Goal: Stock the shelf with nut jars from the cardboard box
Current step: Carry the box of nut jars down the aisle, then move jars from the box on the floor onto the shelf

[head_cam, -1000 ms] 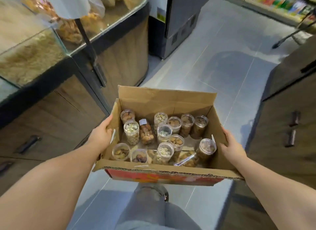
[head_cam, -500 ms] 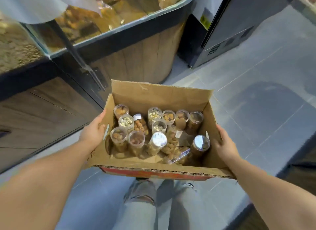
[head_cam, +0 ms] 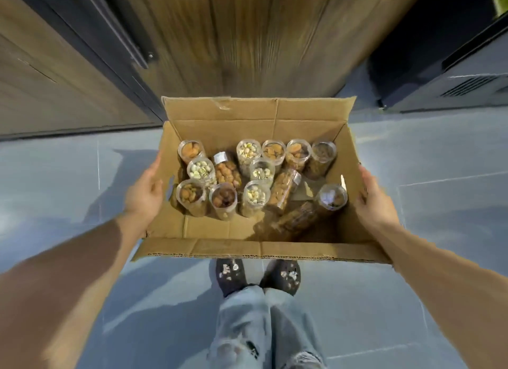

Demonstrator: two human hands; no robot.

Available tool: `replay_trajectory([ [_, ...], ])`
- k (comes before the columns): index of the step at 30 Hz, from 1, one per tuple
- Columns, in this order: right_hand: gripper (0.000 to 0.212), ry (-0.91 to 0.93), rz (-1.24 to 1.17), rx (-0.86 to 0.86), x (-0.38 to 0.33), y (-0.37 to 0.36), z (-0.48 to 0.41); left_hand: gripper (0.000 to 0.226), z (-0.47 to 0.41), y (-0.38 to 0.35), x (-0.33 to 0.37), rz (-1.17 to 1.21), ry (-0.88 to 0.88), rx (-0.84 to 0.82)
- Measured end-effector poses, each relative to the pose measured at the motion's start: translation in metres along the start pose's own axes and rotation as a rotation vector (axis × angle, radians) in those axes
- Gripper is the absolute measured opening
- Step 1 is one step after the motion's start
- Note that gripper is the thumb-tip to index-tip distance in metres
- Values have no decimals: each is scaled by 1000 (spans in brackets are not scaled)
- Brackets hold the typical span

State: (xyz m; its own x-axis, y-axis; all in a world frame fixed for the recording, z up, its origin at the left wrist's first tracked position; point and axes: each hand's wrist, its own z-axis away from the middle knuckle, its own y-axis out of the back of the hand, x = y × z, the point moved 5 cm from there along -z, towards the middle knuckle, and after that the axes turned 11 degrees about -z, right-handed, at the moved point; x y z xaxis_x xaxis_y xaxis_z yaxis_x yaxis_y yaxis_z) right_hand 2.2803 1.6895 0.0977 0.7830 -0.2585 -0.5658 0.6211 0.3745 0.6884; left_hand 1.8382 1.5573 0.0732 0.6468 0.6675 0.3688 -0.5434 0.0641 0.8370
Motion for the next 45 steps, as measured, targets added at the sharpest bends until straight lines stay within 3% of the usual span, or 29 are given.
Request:
replay_trajectory([
  [8, 61, 51, 72, 10, 69, -105, -102, 55, -64, -123, -57, 96, 165, -25],
  [15, 61, 20, 120, -42, 107, -150, -107, 61, -53, -177, -89, -174, 128, 23],
  [18, 61, -22, 139, -43, 123, -155, -101, 68, -34, -188, -100, -180, 149, -90],
  [20, 55, -9, 164, 11, 122, -154, -99, 70, -33, -182, -98, -225, 99, -47],
  [22, 48, 104, 253, 78, 107, -157, -95, 61, -38, -171, -85, -327, -35, 50],
  [24, 43, 323, 300, 60, 76, -172, -91, 50, -45, -169, -65, -402, -188, 36],
  [27, 44, 589, 332, -212, 32, -216, -89, 47, -56, -179, -36, -512, -323, -127],
  [30, 62, 430, 390, -538, 15, -271, -80, 60, -76, -199, -20, -610, -220, -311],
  [34, 74, 283, 572, -556, 13, -318, -74, 75, -95, -226, -16, -827, -86, -477],
  [38, 72, 180, 502, -498, 28, -335, -71, 62, -99, -241, -25, -791, -46, -399],
  [45, 67, 142, 500, -436, 48, -346, -63, 65, -89, -249, -45, -660, -54, -273],
])
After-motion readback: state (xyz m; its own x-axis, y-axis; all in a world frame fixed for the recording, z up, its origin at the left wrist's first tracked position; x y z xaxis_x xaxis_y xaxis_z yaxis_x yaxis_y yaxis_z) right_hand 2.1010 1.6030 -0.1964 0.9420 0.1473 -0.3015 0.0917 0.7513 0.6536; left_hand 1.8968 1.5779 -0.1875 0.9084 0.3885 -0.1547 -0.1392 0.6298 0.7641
